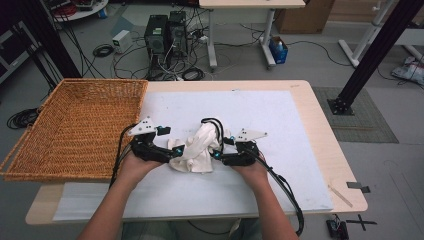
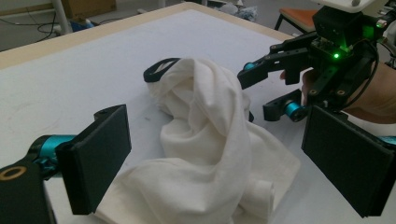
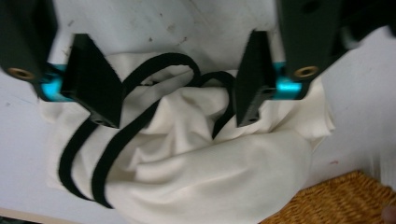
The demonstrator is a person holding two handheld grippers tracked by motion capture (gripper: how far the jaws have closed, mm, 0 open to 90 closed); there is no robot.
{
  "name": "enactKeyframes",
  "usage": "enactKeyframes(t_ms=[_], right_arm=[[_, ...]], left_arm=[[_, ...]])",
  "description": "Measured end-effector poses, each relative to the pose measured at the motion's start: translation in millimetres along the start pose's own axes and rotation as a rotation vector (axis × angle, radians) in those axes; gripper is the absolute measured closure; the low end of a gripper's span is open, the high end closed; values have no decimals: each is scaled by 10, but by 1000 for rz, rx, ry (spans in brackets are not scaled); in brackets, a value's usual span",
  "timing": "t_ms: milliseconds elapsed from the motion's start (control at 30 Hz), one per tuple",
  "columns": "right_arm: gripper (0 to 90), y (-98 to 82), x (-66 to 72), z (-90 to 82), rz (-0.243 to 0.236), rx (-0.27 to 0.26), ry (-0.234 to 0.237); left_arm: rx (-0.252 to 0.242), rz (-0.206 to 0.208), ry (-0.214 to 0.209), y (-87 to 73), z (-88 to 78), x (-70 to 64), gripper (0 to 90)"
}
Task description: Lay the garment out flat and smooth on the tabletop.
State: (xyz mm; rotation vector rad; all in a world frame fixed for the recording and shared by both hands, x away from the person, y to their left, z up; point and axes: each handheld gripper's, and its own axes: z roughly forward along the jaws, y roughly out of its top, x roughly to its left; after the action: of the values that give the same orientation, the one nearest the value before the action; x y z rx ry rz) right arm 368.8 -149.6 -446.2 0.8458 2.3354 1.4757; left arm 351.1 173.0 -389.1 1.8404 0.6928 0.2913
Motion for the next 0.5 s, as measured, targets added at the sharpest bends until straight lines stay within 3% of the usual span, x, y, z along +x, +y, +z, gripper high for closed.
enactKeyframes(t_ms=[133, 333, 500], right_arm=[[556, -6, 45, 50, -55, 39, 4], [858, 4, 35, 64, -50, 58, -2], [887, 45, -27, -16, -23, 22, -19]], left_arm=[[19, 5, 5, -17, 75, -58, 82], [46, 5, 8, -3, 220, -122, 82], [77, 28, 9, 24, 312, -182, 83]])
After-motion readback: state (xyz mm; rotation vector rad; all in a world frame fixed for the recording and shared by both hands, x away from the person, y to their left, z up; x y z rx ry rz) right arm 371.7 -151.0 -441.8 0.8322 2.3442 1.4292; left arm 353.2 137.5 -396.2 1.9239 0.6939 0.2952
